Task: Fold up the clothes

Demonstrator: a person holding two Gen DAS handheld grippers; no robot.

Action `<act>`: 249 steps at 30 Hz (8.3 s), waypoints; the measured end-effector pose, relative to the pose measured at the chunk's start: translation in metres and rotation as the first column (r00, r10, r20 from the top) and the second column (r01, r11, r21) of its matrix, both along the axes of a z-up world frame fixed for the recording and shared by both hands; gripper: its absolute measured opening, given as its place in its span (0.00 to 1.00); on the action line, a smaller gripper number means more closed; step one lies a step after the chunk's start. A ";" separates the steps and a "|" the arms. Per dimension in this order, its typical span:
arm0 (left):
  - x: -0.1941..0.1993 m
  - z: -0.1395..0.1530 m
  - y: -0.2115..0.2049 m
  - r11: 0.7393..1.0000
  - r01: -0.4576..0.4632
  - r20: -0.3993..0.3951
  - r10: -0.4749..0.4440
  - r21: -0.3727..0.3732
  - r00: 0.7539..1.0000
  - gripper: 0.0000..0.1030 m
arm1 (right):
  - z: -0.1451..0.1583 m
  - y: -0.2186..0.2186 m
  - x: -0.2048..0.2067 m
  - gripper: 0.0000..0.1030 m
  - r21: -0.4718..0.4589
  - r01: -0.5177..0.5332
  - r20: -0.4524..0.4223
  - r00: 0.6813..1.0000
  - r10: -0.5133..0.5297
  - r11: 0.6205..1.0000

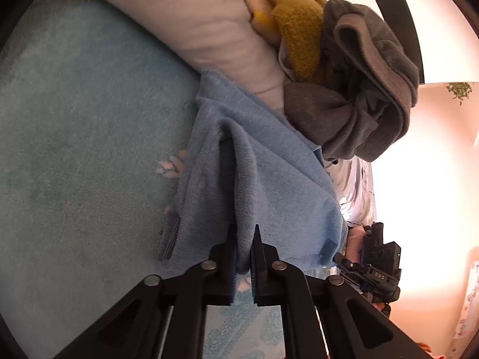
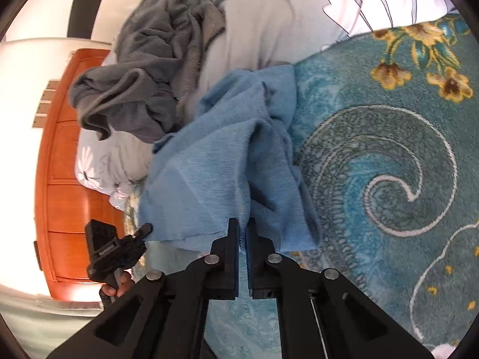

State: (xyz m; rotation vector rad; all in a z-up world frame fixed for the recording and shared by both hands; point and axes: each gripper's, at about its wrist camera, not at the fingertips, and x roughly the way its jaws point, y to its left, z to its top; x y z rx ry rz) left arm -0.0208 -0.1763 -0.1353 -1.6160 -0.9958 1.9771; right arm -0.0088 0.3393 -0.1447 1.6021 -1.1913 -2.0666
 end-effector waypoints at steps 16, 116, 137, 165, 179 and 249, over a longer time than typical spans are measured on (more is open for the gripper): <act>0.124 0.081 -0.035 0.989 -0.061 -0.149 0.081 0.134 0.985 0.04 | 0.081 0.020 0.115 0.03 -0.205 0.084 -0.158 0.980 -0.117 0.975; 0.148 0.027 0.016 0.971 -0.187 0.137 0.207 -0.150 0.969 0.16 | 0.003 0.015 0.157 0.13 0.081 0.309 0.166 0.933 -0.318 0.948; 0.031 0.021 0.070 0.890 0.112 -0.084 -0.165 -0.442 0.983 0.32 | 0.010 0.006 0.021 0.27 0.267 0.077 0.004 0.997 -0.081 0.961; 0.012 -0.001 0.039 0.953 -0.044 -0.141 0.002 -0.300 0.990 0.06 | -0.004 0.004 -0.024 0.03 0.242 0.063 -0.064 0.997 -0.049 0.968; 0.005 -0.026 0.035 0.957 -0.070 -0.080 0.049 -0.281 0.996 0.09 | -0.030 0.004 -0.028 0.03 0.236 0.075 0.001 0.997 -0.078 0.969; 0.091 0.070 0.029 0.978 0.070 -0.234 -0.116 -0.199 0.965 0.04 | 0.084 0.003 0.079 0.03 0.078 0.029 -0.158 0.987 -0.017 0.997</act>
